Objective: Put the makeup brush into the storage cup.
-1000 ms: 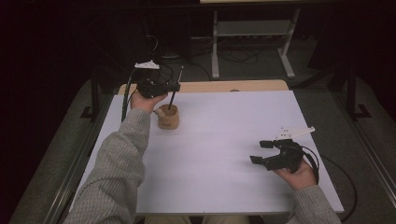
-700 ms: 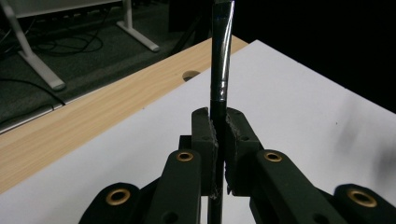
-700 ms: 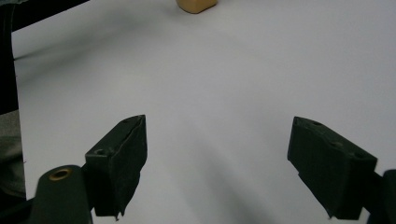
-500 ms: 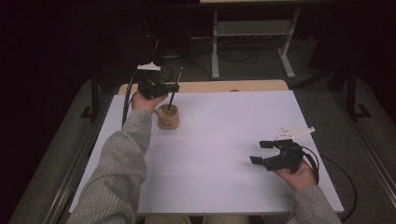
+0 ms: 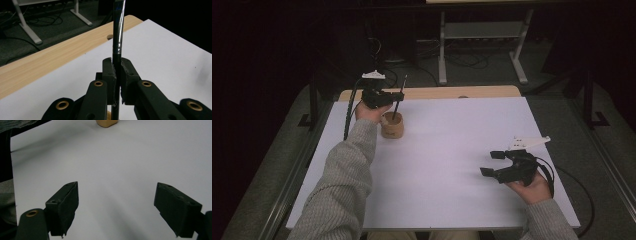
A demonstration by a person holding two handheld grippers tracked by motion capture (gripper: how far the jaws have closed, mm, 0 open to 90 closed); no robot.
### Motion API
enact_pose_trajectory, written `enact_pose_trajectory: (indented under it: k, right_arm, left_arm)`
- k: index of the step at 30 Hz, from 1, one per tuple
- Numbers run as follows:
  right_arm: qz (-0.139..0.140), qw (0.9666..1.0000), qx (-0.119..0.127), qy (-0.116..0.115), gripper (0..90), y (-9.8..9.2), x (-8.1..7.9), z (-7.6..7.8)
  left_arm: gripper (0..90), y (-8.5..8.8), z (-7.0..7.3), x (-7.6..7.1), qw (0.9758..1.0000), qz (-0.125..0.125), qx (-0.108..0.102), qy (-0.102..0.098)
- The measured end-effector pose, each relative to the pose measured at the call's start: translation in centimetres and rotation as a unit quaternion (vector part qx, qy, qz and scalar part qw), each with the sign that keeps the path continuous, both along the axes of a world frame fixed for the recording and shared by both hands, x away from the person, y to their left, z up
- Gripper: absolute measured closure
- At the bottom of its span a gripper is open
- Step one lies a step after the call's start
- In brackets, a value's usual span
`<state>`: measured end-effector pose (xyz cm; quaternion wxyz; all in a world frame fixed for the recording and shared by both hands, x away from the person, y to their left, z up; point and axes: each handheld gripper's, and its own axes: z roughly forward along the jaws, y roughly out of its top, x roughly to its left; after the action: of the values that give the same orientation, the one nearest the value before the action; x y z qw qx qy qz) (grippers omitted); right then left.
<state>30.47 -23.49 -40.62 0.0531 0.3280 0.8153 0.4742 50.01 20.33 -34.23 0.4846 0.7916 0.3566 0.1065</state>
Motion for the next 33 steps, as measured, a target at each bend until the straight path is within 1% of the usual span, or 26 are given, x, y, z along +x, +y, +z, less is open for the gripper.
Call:
enact_pose_trajectory:
  k: [3, 6, 8, 12, 14, 16, 18, 20, 23, 24, 33]
  right_arm:
    - [0.000, 1.0000, 0.000, 0.000, 18.6, 0.0, 0.0, 0.0]
    - [0.001, 1.0000, -0.001, 0.000, 18.8, 0.0, 0.0, 0.0]
    - [0.003, 1.0000, -0.002, 0.001, 19.1, 0.0, 0.0, 0.0]
    - [0.005, 1.0000, -0.003, 0.002, 19.0, 0.1, 0.0, -0.1]
    - [0.005, 1.0000, -0.003, 0.001, 19.0, 0.1, 0.1, -0.1]
    - [0.005, 1.0000, -0.001, 0.000, 19.0, 0.1, 0.0, 0.0]
    - [0.005, 1.0000, 0.000, 0.001, 19.0, 0.0, 0.0, 0.0]
    - [0.007, 1.0000, 0.000, 0.003, 18.9, 0.1, 0.1, -0.1]
    - [0.009, 1.0000, 0.000, 0.003, 18.9, 0.1, 0.1, -0.1]
    - [0.009, 1.0000, 0.000, 0.004, 18.8, 0.1, 0.1, -0.1]
    - [0.010, 0.9999, 0.001, 0.003, 18.8, 0.2, 0.1, -0.1]
  left_arm:
    - [83.2, 0.0, -0.2, 0.0, 1.0000, 0.001, -0.002, -0.001]
    - [83.1, 0.1, -0.6, 0.0, 1.0000, -0.004, 0.000, 0.003]
    - [83.1, 0.0, -0.8, 0.0, 1.0000, -0.005, -0.003, 0.003]
    - [83.0, 0.0, -1.3, 0.0, 1.0000, -0.005, -0.002, 0.005]
    - [83.0, 0.2, -1.5, 0.0, 1.0000, -0.003, -0.001, 0.006]
    - [83.0, 0.3, -1.7, 0.0, 0.9999, -0.005, 0.000, 0.011]
    - [83.0, 0.3, -1.8, -0.1, 0.9999, -0.007, 0.006, 0.009]
    - [83.0, 0.3, -1.8, -0.1, 0.9999, -0.004, 0.004, 0.009]
    - [82.9, 0.6, -2.0, -0.1, 0.9999, -0.002, 0.008, 0.010]
    - [82.9, 0.6, -2.0, -0.2, 0.9999, 0.000, 0.006, 0.012]
    - [82.8, 0.6, -2.6, -0.4, 0.9998, -0.001, 0.012, 0.014]
